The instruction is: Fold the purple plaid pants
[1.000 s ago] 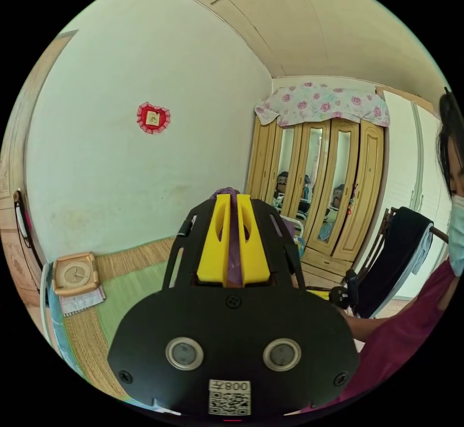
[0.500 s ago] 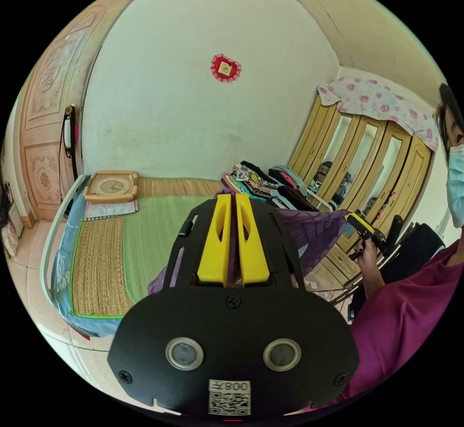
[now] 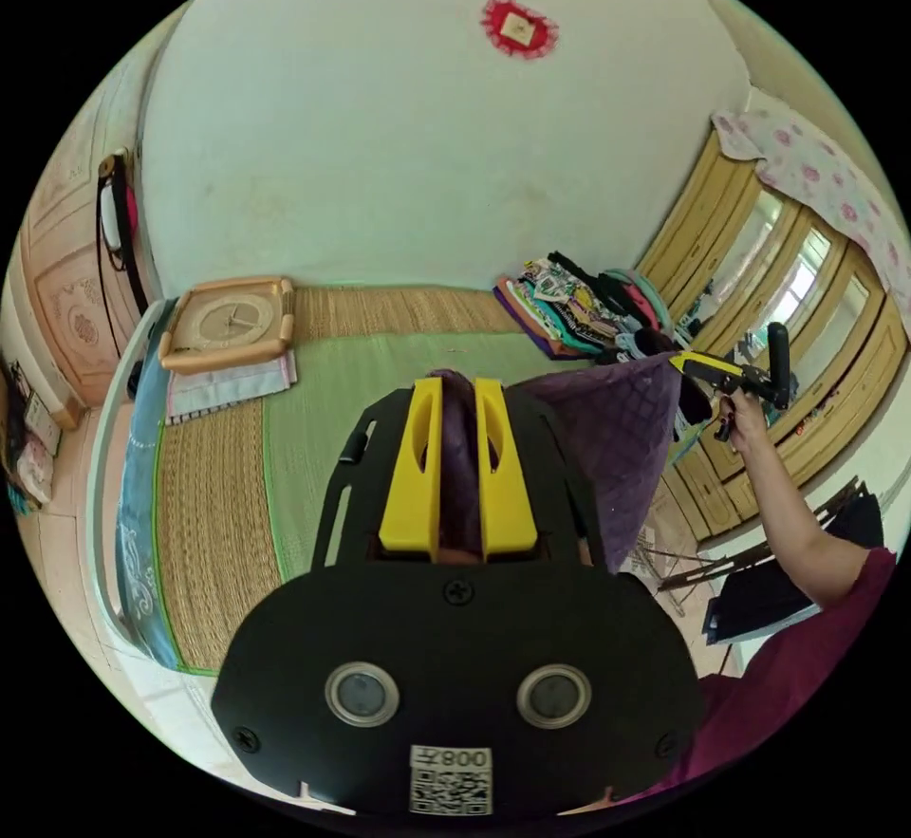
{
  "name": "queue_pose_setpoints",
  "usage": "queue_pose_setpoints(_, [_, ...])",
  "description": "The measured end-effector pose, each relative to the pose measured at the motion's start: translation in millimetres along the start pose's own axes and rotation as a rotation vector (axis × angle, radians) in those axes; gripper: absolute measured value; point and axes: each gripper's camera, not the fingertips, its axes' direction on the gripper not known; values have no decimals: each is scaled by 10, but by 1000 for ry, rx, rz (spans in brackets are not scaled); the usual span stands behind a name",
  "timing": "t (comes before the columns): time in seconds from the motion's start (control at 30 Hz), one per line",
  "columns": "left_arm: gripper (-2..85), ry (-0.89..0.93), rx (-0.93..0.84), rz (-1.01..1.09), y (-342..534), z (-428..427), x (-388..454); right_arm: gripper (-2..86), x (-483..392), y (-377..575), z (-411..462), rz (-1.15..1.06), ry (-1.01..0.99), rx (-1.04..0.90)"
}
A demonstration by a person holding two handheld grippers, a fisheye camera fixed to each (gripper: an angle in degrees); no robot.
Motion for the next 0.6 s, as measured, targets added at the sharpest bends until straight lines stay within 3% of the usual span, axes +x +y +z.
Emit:
queue_pose_setpoints(0.3, [75,29,-234,-190,1256,776,-1009,21,333,663,1497,108,-153,-175])
queue_pose_setpoints(0.6, [72,111,-416,-247,1943,1357,-1192,15,72,1354,2076,145,-257,-242])
